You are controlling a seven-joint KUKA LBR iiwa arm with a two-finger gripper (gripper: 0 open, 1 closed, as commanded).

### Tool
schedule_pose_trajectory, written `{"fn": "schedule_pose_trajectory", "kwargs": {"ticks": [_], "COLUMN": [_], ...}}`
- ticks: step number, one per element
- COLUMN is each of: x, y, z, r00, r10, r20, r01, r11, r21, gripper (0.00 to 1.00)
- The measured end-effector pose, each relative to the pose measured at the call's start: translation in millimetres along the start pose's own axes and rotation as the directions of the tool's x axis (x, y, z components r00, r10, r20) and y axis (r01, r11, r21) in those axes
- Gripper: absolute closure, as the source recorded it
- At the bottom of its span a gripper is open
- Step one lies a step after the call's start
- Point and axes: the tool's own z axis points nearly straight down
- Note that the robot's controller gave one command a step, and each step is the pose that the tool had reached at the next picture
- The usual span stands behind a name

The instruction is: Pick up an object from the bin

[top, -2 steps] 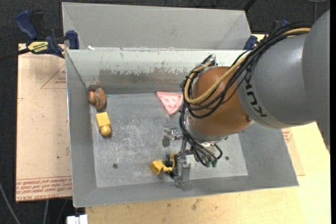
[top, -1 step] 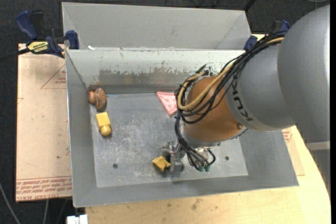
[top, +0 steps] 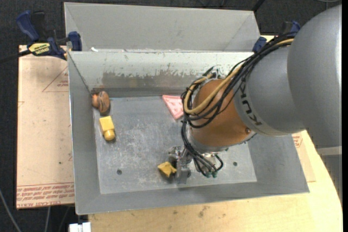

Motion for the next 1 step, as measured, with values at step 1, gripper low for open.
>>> {"fn": "schedule_pose_trajectory", "kwargs": {"ticks": [1], "x": [5.7], "y": [9.5], "z": [-124.5], "r00": [0.999], "r10": [-0.048], "r20": [0.003], "r01": [0.048], "r11": [0.999], "r21": [0.001], "gripper": [1.00]}}
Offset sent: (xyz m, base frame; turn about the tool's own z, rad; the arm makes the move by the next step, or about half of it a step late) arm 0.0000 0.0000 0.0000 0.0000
